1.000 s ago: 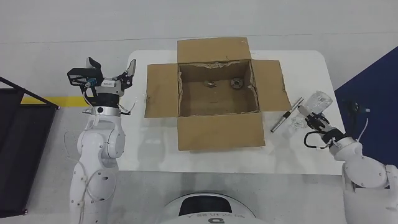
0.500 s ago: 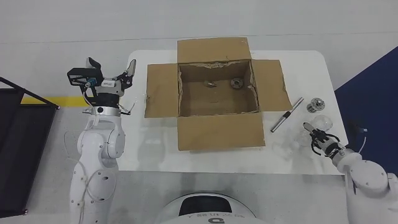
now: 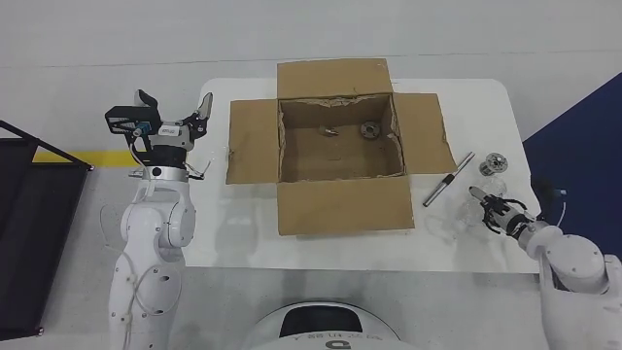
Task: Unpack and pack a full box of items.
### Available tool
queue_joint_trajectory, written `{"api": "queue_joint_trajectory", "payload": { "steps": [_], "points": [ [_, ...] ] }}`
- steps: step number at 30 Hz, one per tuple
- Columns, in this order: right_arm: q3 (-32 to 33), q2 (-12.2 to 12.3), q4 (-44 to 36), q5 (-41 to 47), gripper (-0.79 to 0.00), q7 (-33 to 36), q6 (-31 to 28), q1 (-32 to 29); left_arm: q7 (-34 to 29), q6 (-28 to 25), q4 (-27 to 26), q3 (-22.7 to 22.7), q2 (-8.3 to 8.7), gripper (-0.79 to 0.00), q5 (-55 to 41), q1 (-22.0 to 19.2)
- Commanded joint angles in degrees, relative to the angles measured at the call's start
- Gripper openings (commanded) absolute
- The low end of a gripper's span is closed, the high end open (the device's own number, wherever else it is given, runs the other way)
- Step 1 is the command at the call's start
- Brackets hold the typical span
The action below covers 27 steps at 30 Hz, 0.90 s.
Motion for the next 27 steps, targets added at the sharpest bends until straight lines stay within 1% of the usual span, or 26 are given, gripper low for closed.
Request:
{"api": "queue_joint_trajectory", "payload": {
  "steps": [1, 5, 7, 11, 14, 16, 18, 20, 23, 24, 27],
  "points": [
    [0.42, -0.01, -1.05, 0.59, 0.000, -0.79, -0.50, -0.94, 0.00, 0.00, 0.00, 0.00, 0.00, 0.000, 0.00, 0.00],
    [1.65, -0.19, -5.88, 1.45, 0.000, -3.65, -1.66, -4.52, 0.00, 0.00, 0.00, 0.00, 0.00, 0.000, 0.00, 0.00],
    [2.48, -0.45, -10.44, 1.82, 0.000, -6.18, -2.33, -7.37, 0.00, 0.00, 0.00, 0.00, 0.00, 0.000, 0.00, 0.00],
    [3.85, -0.86, -21.31, 1.37, 0.000, -10.38, -6.00, -12.55, 0.00, 0.00, 0.00, 0.00, 0.00, 0.000, 0.00, 0.00],
    [3.77, -0.81, -29.68, -1.77, 0.000, -10.36, -7.38, -14.15, 0.00, 0.00, 0.00, 0.00, 0.00, 0.000, 0.00, 0.00],
    [2.90, -0.58, -34.84, -4.87, 0.000, -8.87, -7.27, -13.55, 0.00, 0.00, 0.00, 0.00, 0.00, 0.000, 0.00, 0.00],
    [1.47, -0.17, -39.24, -7.95, 0.000, -6.07, -7.50, -11.64, 0.00, 0.00, 0.00, 0.00, 0.00, 0.000, 0.00, 0.00],
    [-0.58, 0.41, -41.36, -11.00, 0.000, -1.77, -7.60, -8.21, 0.00, 0.00, 0.00, 0.00, 0.00, 0.000, 0.00, 0.00],
    [-6.94, 1.52, -41.36, -14.89, 0.000, 6.37, -8.58, 1.35, 0.00, 0.00, 0.00, 0.00, 0.00, 0.000, 0.00, 0.00],
    [-9.31, 1.79, -41.29, -16.20, 0.000, 8.88, -7.62, 4.69, 0.00, 0.00, 0.00, 0.00, 0.00, 0.000, 0.00, 0.00],
    [-18.08, 2.37, -37.26, -18.48, 0.000, 15.77, -7.18, 15.41, 0.00, 0.00, 0.00, 0.00, 0.00, 0.000, 0.00, 0.00]
  ]
}}
